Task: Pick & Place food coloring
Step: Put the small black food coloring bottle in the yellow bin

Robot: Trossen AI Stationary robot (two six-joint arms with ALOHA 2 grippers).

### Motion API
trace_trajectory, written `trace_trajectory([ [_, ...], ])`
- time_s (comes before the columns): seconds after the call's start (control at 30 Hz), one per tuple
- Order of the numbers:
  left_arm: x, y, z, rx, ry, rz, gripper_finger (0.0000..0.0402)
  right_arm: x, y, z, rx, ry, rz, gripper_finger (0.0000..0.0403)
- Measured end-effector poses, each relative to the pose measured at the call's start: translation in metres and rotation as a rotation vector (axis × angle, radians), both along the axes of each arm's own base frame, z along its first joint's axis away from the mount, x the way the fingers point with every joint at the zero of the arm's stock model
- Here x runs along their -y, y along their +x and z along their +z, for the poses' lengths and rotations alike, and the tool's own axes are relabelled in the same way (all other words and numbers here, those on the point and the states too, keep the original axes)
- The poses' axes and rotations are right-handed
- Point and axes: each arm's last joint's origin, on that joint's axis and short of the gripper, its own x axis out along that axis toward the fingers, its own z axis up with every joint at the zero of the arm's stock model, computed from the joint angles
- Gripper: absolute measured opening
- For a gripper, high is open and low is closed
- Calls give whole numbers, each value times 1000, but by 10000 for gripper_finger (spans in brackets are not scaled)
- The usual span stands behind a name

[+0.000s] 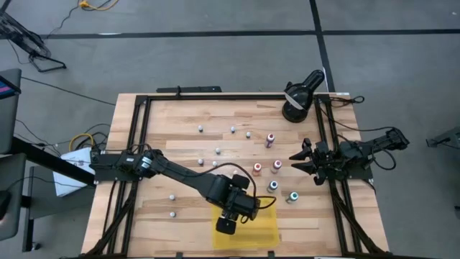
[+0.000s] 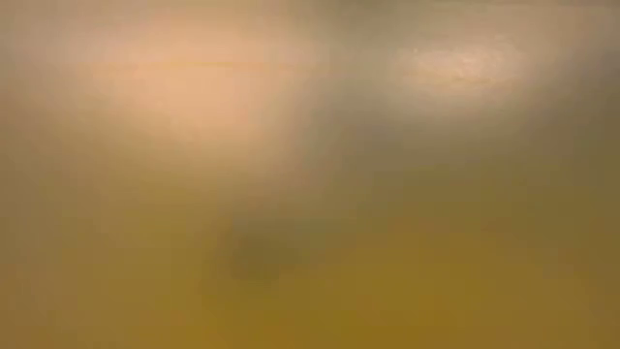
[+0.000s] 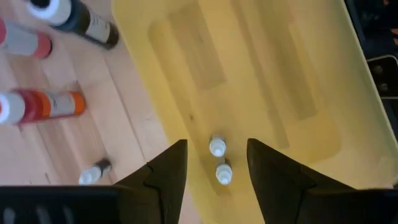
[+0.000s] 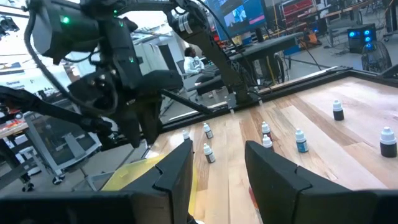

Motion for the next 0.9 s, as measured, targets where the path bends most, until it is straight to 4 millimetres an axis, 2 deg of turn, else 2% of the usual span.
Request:
trace_trajectory([
  [0.4, -8, -25, 18, -63, 60, 34, 159, 0, 0, 0, 1, 0, 0, 138],
  [0.6, -17, -45, 13, -70, 77, 62, 159, 0, 0, 0, 0, 0, 0, 137],
  [0.73, -26, -73, 9, -26, 56, 64, 159, 0, 0, 0, 0, 0, 0, 138],
  [0.9, -38, -125, -1, -24, 15, 136, 159, 0, 0, 0, 0, 0, 0, 138],
])
